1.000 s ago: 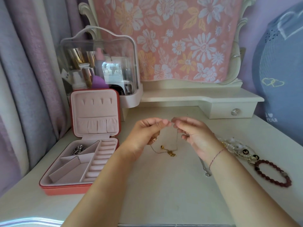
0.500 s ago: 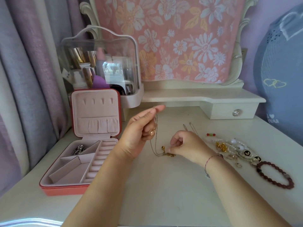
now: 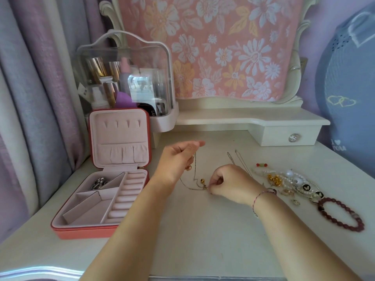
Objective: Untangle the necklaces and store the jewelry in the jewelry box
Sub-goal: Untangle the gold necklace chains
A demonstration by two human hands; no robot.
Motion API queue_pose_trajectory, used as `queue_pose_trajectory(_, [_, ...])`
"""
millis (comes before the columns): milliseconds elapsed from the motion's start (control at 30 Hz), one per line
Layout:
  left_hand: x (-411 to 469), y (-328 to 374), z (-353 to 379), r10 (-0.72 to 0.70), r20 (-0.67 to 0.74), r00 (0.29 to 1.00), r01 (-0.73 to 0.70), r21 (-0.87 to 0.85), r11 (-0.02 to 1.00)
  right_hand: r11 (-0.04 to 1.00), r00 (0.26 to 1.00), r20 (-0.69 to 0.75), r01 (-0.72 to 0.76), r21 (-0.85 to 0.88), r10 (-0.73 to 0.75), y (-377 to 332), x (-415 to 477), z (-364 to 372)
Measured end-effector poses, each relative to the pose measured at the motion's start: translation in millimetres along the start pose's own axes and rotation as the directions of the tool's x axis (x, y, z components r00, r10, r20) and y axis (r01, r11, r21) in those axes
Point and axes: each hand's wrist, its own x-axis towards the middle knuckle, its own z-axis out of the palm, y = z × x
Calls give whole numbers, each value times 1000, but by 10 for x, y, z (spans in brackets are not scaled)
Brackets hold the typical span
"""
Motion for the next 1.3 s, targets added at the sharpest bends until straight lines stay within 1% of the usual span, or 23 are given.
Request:
queue_pose_trajectory(67, [13, -26, 7, -20, -12, 1000, 21, 55, 998, 998, 1000, -13, -5, 69, 5, -12, -14, -20])
queue_pose_trajectory(133, [31, -66, 15, -45, -26, 999, 47, 119, 992, 978, 997, -69, -13, 206, 27, -17, -15, -51])
queue_pose_trajectory(200, [53, -111, 14, -74, -44, 996, 81, 190, 978, 928, 990, -123, -20, 373, 70, -20, -11, -94])
queue_pose_trajectory(267, [80, -162, 6, -92, -48, 995, 102, 264, 959, 842, 985, -130, -23, 539, 110, -17, 5, -134])
queue_pose_trajectory(333, [88, -190, 9, -116, -21, 993, 116, 348, 930, 722, 985, -101, -31, 691, 139, -14, 24, -153])
queue_pose_trajectory(400, [87, -196, 17, -127, 28, 991, 107, 386, 916, 602, 984, -76, -35, 798, 159, -11, 41, -164])
queue_pose_trajectory(467, [73, -169, 19, -131, 87, 988, 89, 376, 922, 512, 983, -64, -33, 858, 169, -15, 46, -176])
queue_pose_trajectory(533, [59, -147, 17, -137, 141, 980, 81, 343, 936, 445, 984, -57, -25, 895, 172, -16, 39, -193])
queue_pose_trajectory(600, [59, -150, 16, -130, 162, 978, 75, 309, 948, 404, 984, -52, -21, 915, 168, -14, 38, -203])
queue_pose_trajectory(700, [60, -148, 27, -119, 160, 980, 72, 273, 959, 413, 986, -44, -26, 910, 161, -17, 49, -203])
queue_pose_trajectory(833, [59, -83, 26, -117, 73, 990, 105, 151, 983, 458, 989, -42, -28, 889, 143, -22, 50, -197])
queue_pose_trajectory(933, [50, -53, 7, -94, 15, 995, 92, 73, 993, 477, 988, -64, -13, 879, 144, 0, 64, -194])
queue_pose_trajectory(1000, [42, -41, -1, -90, -16, 996, 90, 33, 995, 455, 986, -77, 2, 890, 148, 15, 70, -201])
queue_pose_trajectory(1067, [40, -22, -7, -95, -32, 995, 95, -5, 995, 410, 987, -78, 13, 912, 142, 16, 68, -215])
queue_pose_trajectory(1133, [32, -7, -4, -104, -35, 994, 103, -12, 995, 373, 989, -76, 24, 928, 126, 9, 58, -217])
queue_pose_trajectory(1300, [25, 12, -7, -118, -71, 991, 115, -50, 992, 302, 988, -126, 94, 949, 90, -9, 53, -220])
